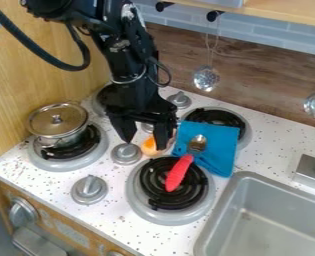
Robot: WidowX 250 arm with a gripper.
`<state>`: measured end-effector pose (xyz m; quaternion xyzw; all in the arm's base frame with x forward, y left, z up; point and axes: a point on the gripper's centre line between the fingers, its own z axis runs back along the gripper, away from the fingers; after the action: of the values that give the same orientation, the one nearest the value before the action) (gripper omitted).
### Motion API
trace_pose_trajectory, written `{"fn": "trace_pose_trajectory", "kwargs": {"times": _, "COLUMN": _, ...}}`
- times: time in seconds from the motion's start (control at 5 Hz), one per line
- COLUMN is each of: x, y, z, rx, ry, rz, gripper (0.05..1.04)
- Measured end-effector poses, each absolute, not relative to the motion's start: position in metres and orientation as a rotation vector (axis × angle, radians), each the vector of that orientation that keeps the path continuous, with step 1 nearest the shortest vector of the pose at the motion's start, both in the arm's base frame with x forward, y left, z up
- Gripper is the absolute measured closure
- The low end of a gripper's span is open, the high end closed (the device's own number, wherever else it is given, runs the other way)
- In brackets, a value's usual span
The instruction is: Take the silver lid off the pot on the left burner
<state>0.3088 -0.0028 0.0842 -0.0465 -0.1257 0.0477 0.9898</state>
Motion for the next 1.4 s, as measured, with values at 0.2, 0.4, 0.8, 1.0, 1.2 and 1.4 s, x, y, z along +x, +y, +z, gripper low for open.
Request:
{"fn": "trace_pose_trajectory", "kwargs": {"times": 0.2, "x": 0.306, "y": -0.003, "z": 0.077, "rx": -0.094, "ry": -0.227, "rz": 0.100, "gripper": 0.085}}
{"fn": "trace_pose_trajectory", "kwargs": {"times": 0.4, "x": 0.311, "y": 0.002, "z": 0.083, "rx": -0.067, "ry": -0.230, "rz": 0.135, "gripper": 0.085}}
{"fn": "trace_pose_trajectory", "kwargs": {"times": 0.8, "x": 0.314, "y": 0.045, "z": 0.095, "rx": -0.029, "ry": -0.255, "rz": 0.278, "gripper": 0.085}}
{"fn": "trace_pose_trajectory", "kwargs": {"times": 1.0, "x": 0.313, "y": 0.072, "z": 0.102, "rx": 0.009, "ry": -0.264, "rz": 0.346, "gripper": 0.085}}
{"fn": "trace_pose_trajectory", "kwargs": {"times": 1.2, "x": 0.313, "y": 0.100, "z": 0.105, "rx": 0.029, "ry": -0.278, "rz": 0.420, "gripper": 0.085}}
{"fn": "trace_pose_trajectory", "kwargs": {"times": 1.4, "x": 0.319, "y": 0.122, "z": 0.097, "rx": 0.038, "ry": -0.270, "rz": 0.460, "gripper": 0.085}}
